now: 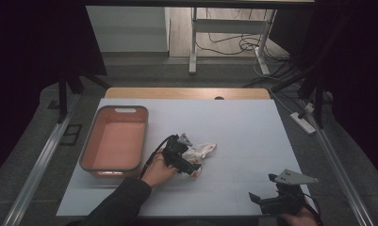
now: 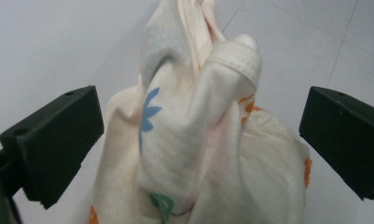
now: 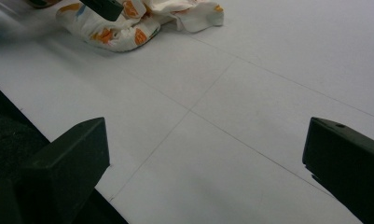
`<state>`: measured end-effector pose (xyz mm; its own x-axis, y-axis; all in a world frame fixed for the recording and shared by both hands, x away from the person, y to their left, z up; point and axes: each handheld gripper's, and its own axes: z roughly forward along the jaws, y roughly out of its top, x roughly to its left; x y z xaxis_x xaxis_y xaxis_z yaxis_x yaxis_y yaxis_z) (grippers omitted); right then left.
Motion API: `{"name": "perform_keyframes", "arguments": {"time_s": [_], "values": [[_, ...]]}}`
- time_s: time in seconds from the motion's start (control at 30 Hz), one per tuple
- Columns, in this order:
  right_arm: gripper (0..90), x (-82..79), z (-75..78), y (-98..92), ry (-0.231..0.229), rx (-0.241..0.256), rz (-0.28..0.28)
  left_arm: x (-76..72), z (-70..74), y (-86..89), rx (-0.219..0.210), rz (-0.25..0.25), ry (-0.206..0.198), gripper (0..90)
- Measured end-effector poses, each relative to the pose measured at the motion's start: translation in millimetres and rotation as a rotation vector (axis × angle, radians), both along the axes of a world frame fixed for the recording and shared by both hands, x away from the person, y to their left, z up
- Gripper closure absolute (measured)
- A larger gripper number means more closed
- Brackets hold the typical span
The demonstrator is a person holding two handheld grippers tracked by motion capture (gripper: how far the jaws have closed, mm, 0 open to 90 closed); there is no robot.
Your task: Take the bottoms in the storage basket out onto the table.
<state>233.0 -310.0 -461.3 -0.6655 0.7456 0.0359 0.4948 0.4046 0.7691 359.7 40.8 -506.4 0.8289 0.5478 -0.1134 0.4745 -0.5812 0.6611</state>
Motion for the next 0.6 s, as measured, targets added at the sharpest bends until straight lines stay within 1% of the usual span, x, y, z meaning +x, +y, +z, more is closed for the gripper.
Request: {"name": "perform_keyframes", "arguments": {"time_s": [0.1,0.13,0.27,0.47,0.6], "values": [[0.9,0.0,0.0,0.0,0.000,0.000,0.000,-0.1,0.9,0.1,0.007,-0.006,-0.008,0.0],[0.9,0.0,0.0,0.0,0.001,-0.002,-0.001,-0.7,1.1,-0.3,-0.001,-0.005,-0.013,0.0],[0.9,0.1,0.1,-0.1,0.002,0.000,-0.002,-1.4,2.3,-1.3,-0.012,-0.017,-0.014,0.0],[0.9,0.0,0.1,-0.3,0.001,0.000,-0.002,-1.2,4.3,-1.3,-0.013,-0.023,-0.008,0.0],[0.9,-0.1,0.1,-0.3,0.000,0.000,-0.001,0.0,4.4,-0.3,-0.031,-0.041,-0.001,0.0]]}}
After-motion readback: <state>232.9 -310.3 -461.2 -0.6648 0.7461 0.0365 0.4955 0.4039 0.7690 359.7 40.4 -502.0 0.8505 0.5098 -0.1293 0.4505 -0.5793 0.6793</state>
